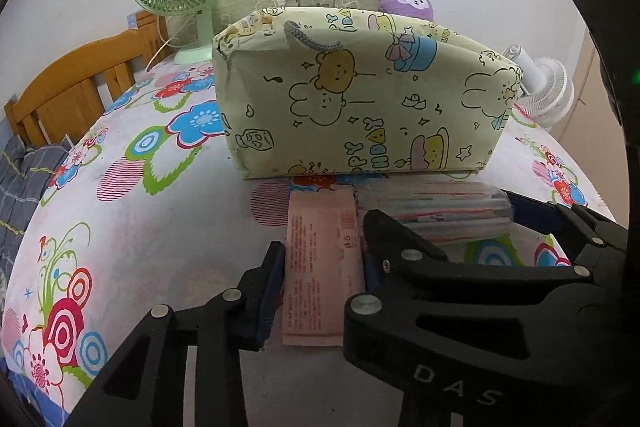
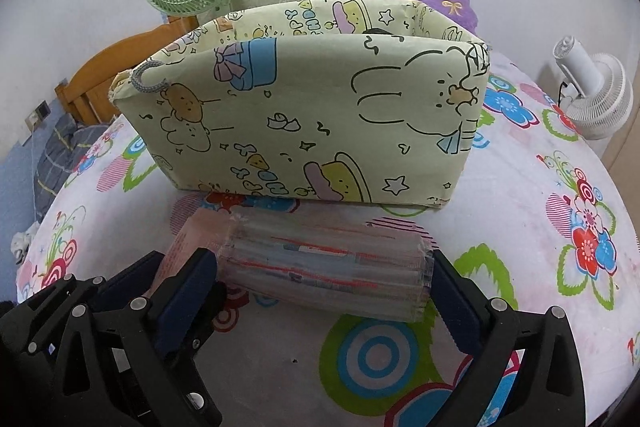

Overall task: Organize soft objects
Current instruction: 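Grasp the pink paper packet with the left tool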

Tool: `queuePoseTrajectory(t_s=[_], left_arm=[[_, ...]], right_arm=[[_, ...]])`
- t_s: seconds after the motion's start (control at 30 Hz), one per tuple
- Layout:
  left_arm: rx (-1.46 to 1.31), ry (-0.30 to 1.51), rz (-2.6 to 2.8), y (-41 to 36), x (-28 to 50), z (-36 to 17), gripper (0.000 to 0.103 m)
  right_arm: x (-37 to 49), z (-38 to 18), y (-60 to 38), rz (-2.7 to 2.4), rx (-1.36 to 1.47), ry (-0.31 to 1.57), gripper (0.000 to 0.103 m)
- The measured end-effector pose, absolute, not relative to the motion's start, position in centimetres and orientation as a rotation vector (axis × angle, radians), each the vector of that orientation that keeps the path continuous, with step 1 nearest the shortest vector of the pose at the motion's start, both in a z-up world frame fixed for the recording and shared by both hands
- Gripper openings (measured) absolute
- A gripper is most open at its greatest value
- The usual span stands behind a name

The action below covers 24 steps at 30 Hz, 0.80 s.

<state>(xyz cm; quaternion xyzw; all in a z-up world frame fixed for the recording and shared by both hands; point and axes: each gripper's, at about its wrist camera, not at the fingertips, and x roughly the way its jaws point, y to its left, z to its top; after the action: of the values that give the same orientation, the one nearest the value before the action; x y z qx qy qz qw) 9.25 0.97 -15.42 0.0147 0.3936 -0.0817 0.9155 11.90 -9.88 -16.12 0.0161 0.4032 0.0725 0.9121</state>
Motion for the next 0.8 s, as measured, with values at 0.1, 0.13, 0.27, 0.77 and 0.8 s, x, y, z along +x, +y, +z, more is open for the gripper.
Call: queuePoseTrajectory(t_s=[0.1,0.13,0.27,0.77,0.8], left_arm=[[0.025,0.812,-0.169,1.0,9.3,-15.4,0.04],[0.019,0.812,-0.168,1.1,9.3,-15.4,0.039],[-0.009,0.82,-0.169,1.4,9.4,-15.3,0.039],[0.006,0.796,-0.165,0.4,8.3,-14.1,0.039],[0.007,0.795,-0.165,0.4,8.3,-14.0,0.039]], right_arm=[[11.8,-16.0,-9.7,0.15,0.021,0.826,0.103],[11.8,-15.9,-9.7,0.151,0.016,0.821,0.102],[11.5,-15.6,-9.8,0.16,0.016,0.805,0.102],[10.2,-14.7,-11.1,0.164,0.046,0.779,0.099],[10.1,-14.6,-11.1,0.164,0.046,0.777,0.099]])
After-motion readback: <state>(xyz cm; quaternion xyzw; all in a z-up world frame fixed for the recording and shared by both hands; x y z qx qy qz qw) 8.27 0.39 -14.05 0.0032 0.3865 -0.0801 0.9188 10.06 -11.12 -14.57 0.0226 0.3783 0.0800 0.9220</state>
